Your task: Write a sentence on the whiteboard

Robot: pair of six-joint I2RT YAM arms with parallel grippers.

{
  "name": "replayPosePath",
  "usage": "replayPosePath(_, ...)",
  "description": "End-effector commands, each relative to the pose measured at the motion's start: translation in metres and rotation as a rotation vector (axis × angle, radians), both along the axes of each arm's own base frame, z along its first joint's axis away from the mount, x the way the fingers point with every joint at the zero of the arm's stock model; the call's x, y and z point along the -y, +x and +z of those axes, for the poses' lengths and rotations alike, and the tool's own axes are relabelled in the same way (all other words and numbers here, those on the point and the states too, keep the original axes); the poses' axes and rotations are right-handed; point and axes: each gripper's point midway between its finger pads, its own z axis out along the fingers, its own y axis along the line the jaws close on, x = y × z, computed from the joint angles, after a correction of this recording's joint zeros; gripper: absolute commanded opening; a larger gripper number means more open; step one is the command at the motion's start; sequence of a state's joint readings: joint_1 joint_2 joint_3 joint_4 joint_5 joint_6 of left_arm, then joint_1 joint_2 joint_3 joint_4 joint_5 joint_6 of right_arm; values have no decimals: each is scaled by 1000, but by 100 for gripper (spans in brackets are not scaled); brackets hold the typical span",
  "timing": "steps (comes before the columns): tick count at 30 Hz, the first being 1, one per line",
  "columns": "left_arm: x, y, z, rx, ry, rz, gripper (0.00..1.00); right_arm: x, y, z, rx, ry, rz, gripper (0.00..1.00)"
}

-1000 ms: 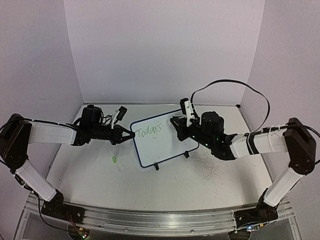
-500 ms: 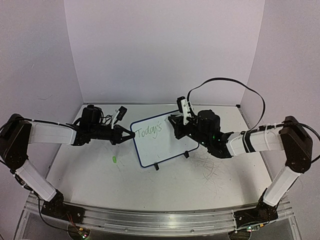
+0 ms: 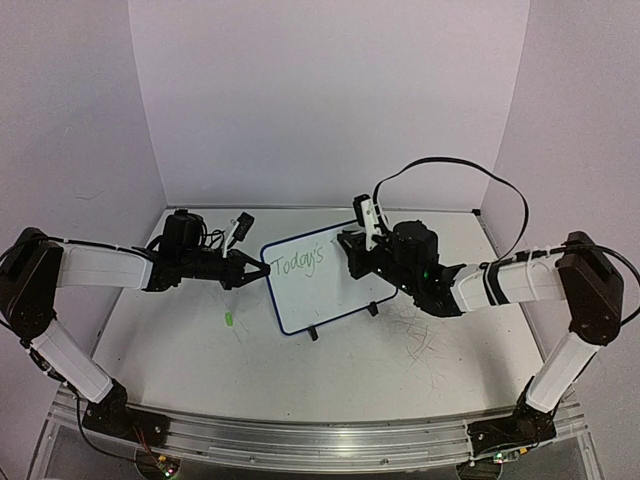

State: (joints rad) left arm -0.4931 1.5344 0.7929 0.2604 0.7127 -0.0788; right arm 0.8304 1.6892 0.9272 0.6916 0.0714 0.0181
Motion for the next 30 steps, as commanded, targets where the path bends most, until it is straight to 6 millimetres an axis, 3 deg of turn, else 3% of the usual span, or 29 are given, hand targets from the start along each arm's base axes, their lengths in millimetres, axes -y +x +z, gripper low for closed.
replayPosePath(1,-4,10,6,79,52,28,0,-6,8,11,30,16,-18,0)
replayPosePath(30,-5,10,7,81,53,32,0,-5,-16,-36,-71,-41,21,0)
